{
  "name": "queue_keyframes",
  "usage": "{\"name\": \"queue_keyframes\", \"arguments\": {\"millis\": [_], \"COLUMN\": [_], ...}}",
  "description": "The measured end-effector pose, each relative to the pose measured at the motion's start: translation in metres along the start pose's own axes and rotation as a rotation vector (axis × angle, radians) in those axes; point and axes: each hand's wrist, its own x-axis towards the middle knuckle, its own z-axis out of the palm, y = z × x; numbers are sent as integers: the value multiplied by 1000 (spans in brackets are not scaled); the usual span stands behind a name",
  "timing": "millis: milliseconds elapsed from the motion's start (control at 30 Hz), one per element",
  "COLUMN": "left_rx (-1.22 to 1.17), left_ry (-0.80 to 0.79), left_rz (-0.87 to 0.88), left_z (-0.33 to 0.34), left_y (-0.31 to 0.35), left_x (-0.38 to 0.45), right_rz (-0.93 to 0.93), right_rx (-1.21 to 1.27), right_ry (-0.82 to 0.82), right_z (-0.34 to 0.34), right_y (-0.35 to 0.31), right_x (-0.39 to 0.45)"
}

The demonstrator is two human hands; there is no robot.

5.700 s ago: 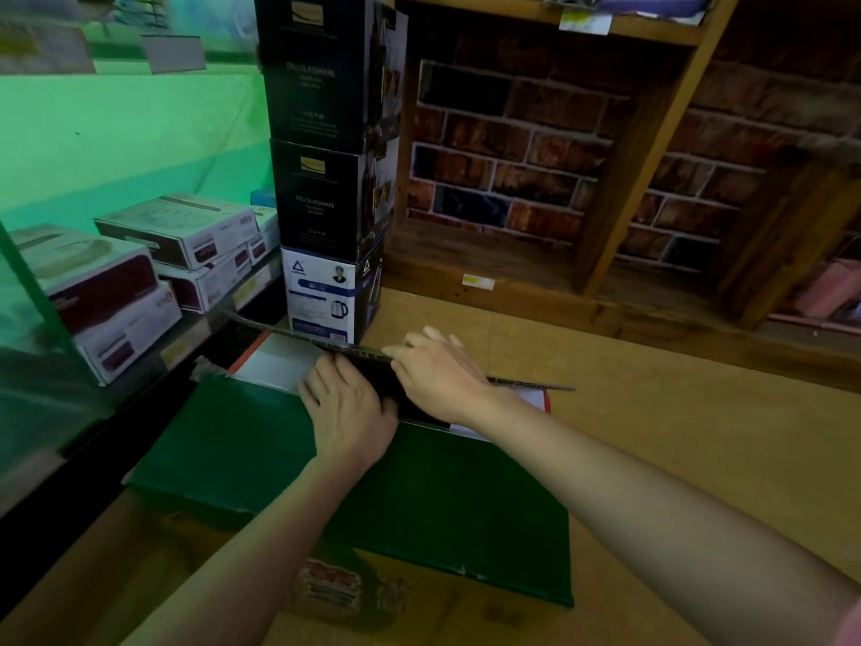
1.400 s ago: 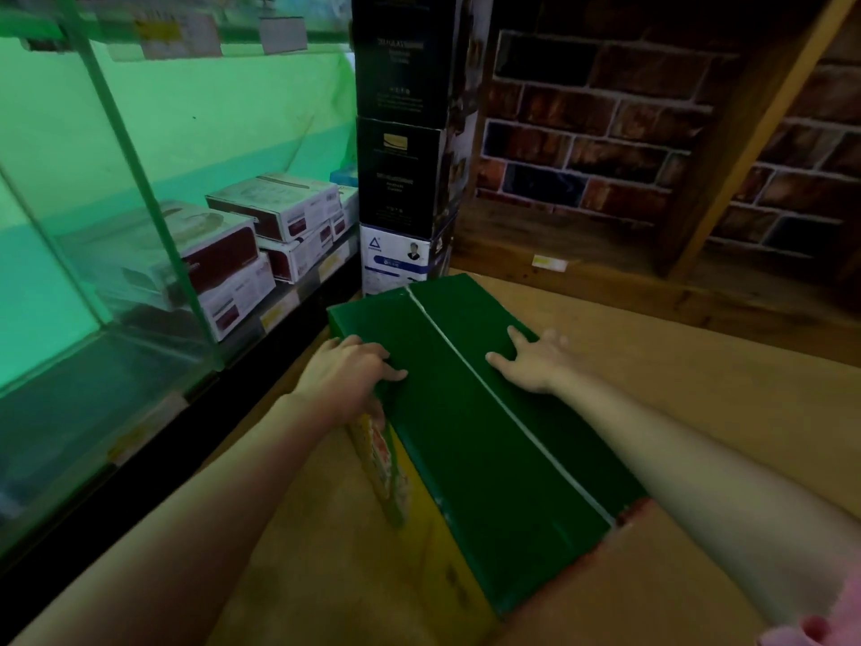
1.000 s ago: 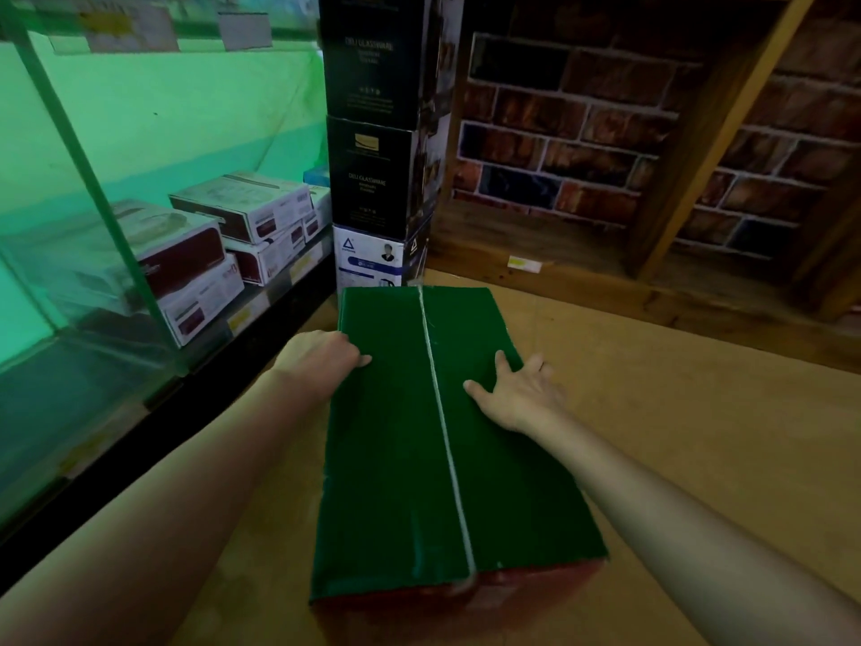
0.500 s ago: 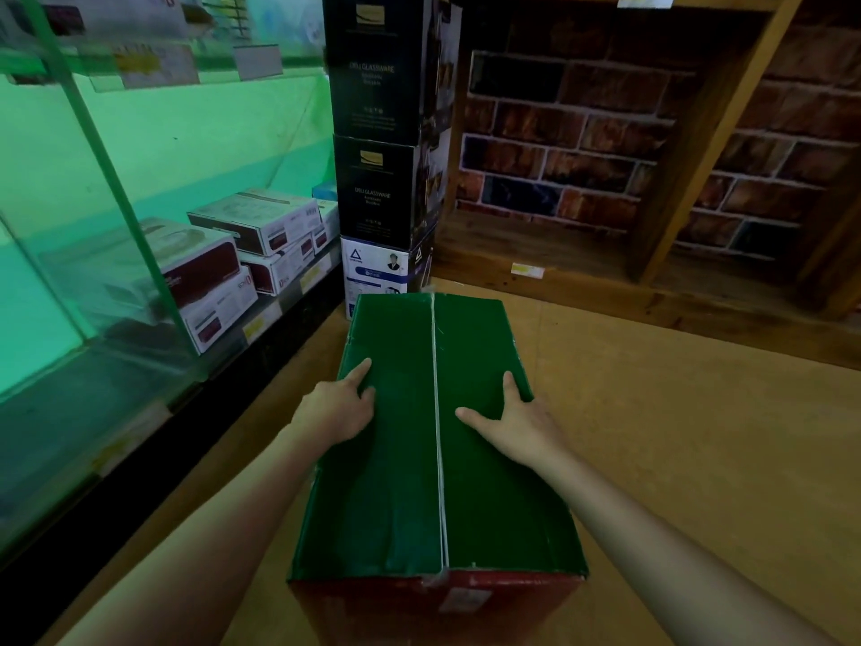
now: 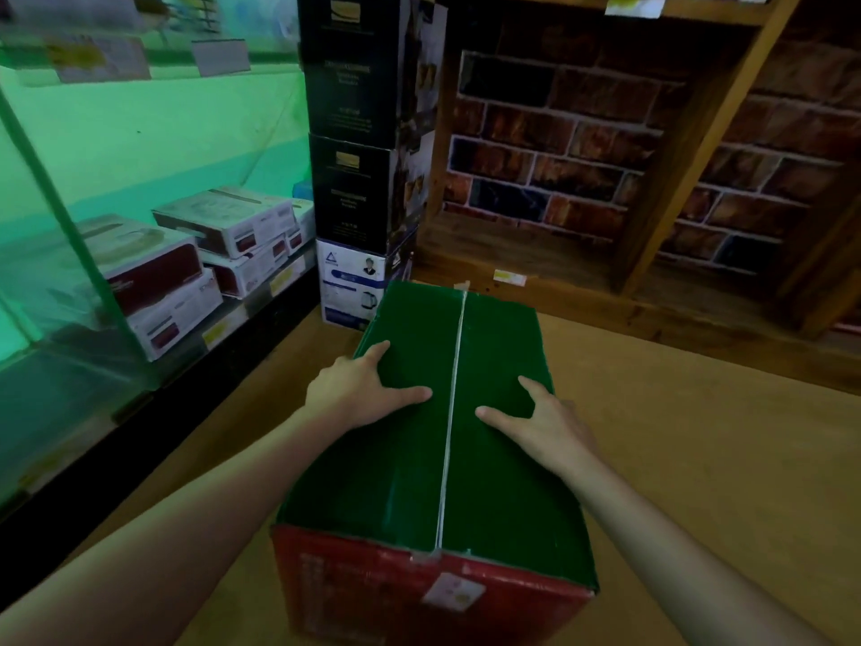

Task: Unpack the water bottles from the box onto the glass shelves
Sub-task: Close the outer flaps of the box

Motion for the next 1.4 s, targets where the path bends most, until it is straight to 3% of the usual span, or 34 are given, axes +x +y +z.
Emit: {"name": "queue_keyframes", "arguments": {"millis": [433, 833, 1067, 1400], "left_rx": [-80, -110, -132, -278], "left_ry": [139, 122, 183, 19], "left_rz": [83, 117, 144, 179], "left_z": [-78, -187, -205, -147], "left_y": [169, 290, 313, 329], "left_x": [80, 136, 197, 373], "right_rz": [-48, -94, -132, -4], "right_rx": [0, 53, 93, 129], "right_ry": [173, 180, 214, 180], "right_z": [-191, -331, -355, -323], "right_y": [1, -17, -28, -5], "right_x": [90, 168, 233, 394]}}
